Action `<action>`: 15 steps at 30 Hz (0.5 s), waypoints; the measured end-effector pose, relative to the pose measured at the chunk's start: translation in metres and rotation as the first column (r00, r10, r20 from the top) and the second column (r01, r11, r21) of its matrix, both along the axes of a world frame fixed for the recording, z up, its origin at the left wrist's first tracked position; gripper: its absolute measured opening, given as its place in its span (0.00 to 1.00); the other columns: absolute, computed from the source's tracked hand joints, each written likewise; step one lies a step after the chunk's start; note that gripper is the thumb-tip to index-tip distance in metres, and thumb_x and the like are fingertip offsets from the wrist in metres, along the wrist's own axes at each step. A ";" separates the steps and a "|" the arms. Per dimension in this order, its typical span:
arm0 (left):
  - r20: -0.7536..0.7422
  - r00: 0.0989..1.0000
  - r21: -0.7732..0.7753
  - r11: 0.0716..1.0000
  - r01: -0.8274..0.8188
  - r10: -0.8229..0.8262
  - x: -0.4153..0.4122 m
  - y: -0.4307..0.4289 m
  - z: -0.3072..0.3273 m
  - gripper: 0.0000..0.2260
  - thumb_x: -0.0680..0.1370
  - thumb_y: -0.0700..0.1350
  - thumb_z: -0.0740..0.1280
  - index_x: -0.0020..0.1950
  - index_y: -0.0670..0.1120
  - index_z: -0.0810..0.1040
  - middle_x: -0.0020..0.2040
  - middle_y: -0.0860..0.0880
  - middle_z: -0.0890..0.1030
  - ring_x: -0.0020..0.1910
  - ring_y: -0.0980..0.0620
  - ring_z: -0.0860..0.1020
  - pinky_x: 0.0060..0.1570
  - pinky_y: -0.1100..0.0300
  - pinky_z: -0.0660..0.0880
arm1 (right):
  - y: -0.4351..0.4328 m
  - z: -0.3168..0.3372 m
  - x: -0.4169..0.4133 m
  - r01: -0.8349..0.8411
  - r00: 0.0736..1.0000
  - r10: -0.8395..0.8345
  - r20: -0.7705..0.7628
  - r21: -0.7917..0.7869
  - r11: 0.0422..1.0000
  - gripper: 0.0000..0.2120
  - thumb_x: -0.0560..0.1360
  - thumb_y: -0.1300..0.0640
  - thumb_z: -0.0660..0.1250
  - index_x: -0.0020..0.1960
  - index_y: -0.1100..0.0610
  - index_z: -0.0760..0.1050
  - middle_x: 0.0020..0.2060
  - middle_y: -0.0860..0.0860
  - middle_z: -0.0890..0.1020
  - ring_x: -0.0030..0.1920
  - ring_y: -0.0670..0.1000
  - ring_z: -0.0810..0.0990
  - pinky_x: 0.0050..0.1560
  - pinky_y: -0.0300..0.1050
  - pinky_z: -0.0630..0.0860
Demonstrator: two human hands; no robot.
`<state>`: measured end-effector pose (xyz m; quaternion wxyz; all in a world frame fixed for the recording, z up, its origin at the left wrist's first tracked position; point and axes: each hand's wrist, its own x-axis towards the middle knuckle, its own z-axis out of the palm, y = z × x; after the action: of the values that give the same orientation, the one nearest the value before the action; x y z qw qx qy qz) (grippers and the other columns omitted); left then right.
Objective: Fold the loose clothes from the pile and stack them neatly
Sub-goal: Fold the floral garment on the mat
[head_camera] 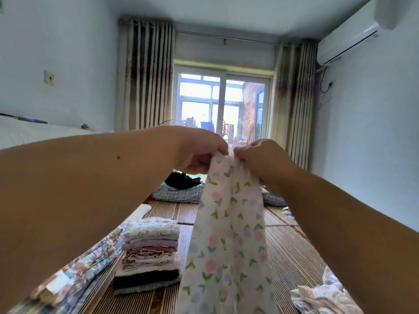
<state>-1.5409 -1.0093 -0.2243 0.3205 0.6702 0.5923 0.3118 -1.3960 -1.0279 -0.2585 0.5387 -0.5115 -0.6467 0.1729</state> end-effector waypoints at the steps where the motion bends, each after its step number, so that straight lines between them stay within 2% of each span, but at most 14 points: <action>1: -0.005 0.999 -0.018 0.999 0.051 -0.051 0.003 -0.003 0.002 0.18 0.76 0.52 0.63 0.27 0.49 0.71 0.22 0.54 0.74 0.19 0.57 0.72 0.24 0.70 0.64 | -0.001 0.000 -0.002 -0.053 0.998 0.053 -0.030 -0.009 0.999 0.11 0.74 0.52 0.68 0.45 0.61 0.78 0.42 0.56 0.82 0.39 0.54 0.81 0.41 0.46 0.79; 2: 0.009 0.996 -0.027 0.995 0.091 -0.091 0.004 -0.006 0.004 0.19 0.77 0.54 0.63 0.27 0.49 0.73 0.25 0.53 0.76 0.21 0.56 0.75 0.27 0.68 0.65 | -0.002 0.002 -0.002 -0.102 0.994 0.101 -0.045 -0.021 0.995 0.14 0.73 0.48 0.69 0.46 0.61 0.78 0.43 0.56 0.84 0.41 0.55 0.83 0.45 0.50 0.82; 4: 0.078 0.984 -0.035 0.986 0.163 -0.160 0.003 -0.012 0.010 0.20 0.79 0.59 0.59 0.37 0.46 0.78 0.34 0.50 0.82 0.29 0.54 0.81 0.29 0.67 0.68 | -0.005 0.004 0.002 -0.190 0.982 0.188 -0.038 -0.056 0.980 0.20 0.69 0.44 0.74 0.49 0.60 0.78 0.44 0.57 0.85 0.45 0.58 0.85 0.50 0.59 0.81; 6: 0.092 0.968 -0.043 0.970 0.239 -0.234 0.002 -0.016 0.013 0.26 0.79 0.64 0.54 0.46 0.44 0.79 0.40 0.49 0.84 0.36 0.52 0.83 0.31 0.66 0.71 | -0.008 0.006 0.006 -0.220 0.976 0.219 -0.023 -0.072 0.973 0.23 0.66 0.47 0.78 0.52 0.62 0.78 0.46 0.59 0.84 0.47 0.60 0.84 0.52 0.63 0.80; 8: 0.017 0.957 -0.022 0.957 0.289 -0.289 0.001 -0.019 0.014 0.28 0.78 0.66 0.52 0.51 0.44 0.80 0.40 0.51 0.84 0.36 0.54 0.82 0.34 0.64 0.72 | -0.009 0.007 0.008 -0.203 0.979 0.202 -0.030 -0.050 0.978 0.22 0.67 0.51 0.78 0.53 0.64 0.78 0.48 0.62 0.83 0.48 0.63 0.84 0.52 0.65 0.79; 11: -0.090 0.977 0.166 0.965 0.204 -0.192 -0.002 -0.021 0.010 0.22 0.77 0.63 0.61 0.53 0.46 0.80 0.41 0.52 0.82 0.38 0.54 0.79 0.39 0.59 0.72 | -0.009 0.008 0.011 -0.209 0.978 0.209 -0.023 -0.033 0.977 0.15 0.71 0.55 0.74 0.51 0.65 0.80 0.46 0.61 0.84 0.47 0.61 0.84 0.52 0.62 0.80; 13: -0.087 0.991 0.342 0.932 0.122 -0.098 -0.009 -0.016 0.008 0.15 0.75 0.58 0.68 0.51 0.47 0.79 0.48 0.51 0.80 0.46 0.52 0.76 0.42 0.58 0.72 | -0.010 0.011 0.014 -0.234 0.972 0.233 -0.043 -0.047 0.971 0.08 0.75 0.60 0.67 0.51 0.64 0.80 0.47 0.60 0.84 0.48 0.61 0.84 0.52 0.60 0.80; 14: -0.081 0.991 0.376 0.918 0.126 -0.103 -0.013 -0.013 0.007 0.15 0.74 0.56 0.70 0.55 0.49 0.78 0.54 0.49 0.78 0.52 0.50 0.75 0.47 0.56 0.71 | -0.011 0.013 0.017 -0.263 0.963 0.259 -0.077 -0.060 0.963 0.08 0.77 0.64 0.63 0.52 0.65 0.79 0.49 0.62 0.84 0.50 0.62 0.84 0.54 0.60 0.80; 15: -0.078 0.984 0.356 0.918 0.175 -0.157 -0.016 -0.013 0.005 0.20 0.72 0.54 0.72 0.61 0.50 0.75 0.61 0.48 0.76 0.59 0.47 0.73 0.54 0.53 0.70 | -0.012 0.015 0.020 -0.310 0.946 0.300 -0.125 -0.069 0.948 0.11 0.77 0.67 0.60 0.54 0.67 0.78 0.52 0.64 0.82 0.52 0.63 0.82 0.55 0.61 0.79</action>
<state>-1.5567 -1.0220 -0.2192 0.2027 0.7728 0.4732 0.3712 -1.3757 -1.0397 -0.2440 0.5181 -0.4179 -0.6784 0.3110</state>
